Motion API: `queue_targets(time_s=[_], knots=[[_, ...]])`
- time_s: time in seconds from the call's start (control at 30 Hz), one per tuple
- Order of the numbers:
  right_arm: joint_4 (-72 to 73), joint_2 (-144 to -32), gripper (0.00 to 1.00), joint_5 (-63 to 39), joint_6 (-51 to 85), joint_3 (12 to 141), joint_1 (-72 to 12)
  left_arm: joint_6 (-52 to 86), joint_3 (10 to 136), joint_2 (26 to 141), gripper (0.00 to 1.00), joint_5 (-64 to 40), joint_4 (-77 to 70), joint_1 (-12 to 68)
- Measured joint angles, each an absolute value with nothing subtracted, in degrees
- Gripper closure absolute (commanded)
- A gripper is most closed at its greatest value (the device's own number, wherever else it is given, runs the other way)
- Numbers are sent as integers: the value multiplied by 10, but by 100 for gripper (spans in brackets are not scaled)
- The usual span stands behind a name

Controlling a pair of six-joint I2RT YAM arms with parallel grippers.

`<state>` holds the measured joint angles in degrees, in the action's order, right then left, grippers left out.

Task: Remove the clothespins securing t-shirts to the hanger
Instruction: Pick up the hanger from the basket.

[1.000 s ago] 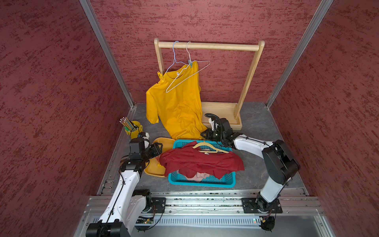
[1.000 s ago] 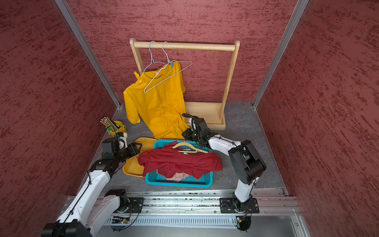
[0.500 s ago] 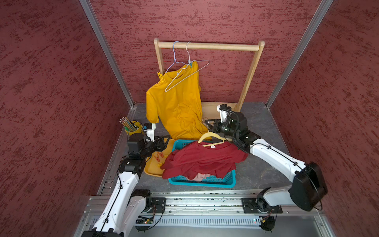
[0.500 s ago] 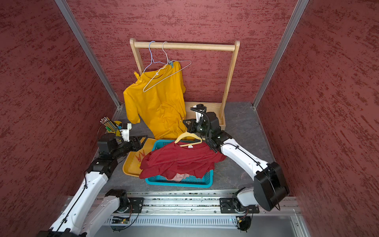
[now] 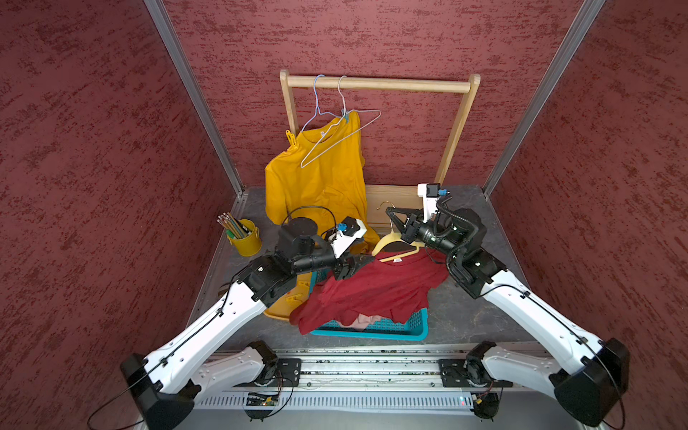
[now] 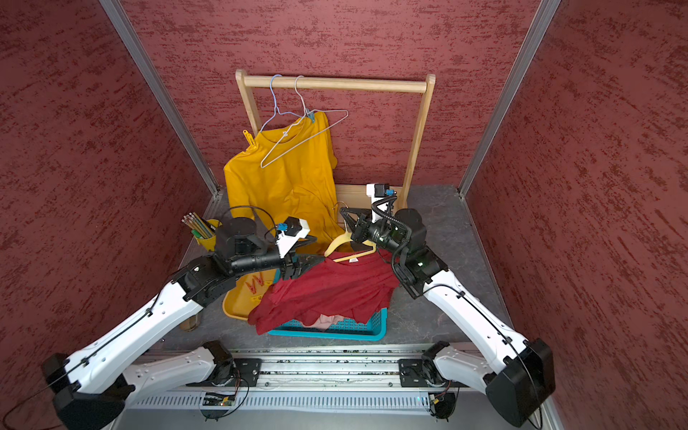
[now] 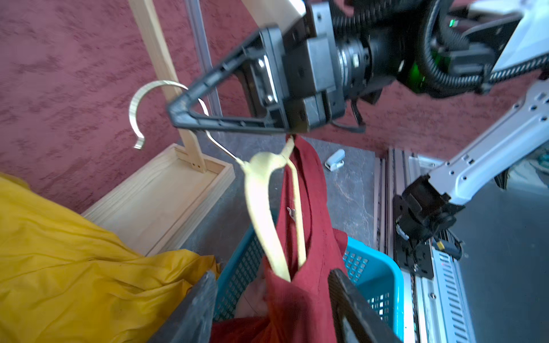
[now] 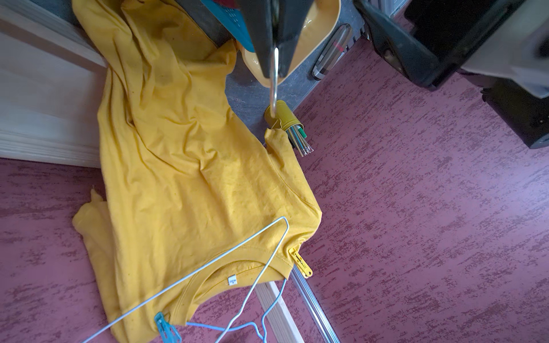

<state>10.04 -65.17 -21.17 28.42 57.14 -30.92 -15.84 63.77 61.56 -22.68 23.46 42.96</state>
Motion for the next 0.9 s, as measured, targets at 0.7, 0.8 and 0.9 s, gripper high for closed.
queue_targets(time_s=[0.7,0.8,0.9], knots=[[170,-612,75,-296,209,556,-314,-209,649,629,100,-148,336,449],[143,-599,58,-310,178,574,-316,-224,644,602,100,-165,344,419],[95,-583,41,-296,137,604,-317,-239,643,570,100,-191,352,376]])
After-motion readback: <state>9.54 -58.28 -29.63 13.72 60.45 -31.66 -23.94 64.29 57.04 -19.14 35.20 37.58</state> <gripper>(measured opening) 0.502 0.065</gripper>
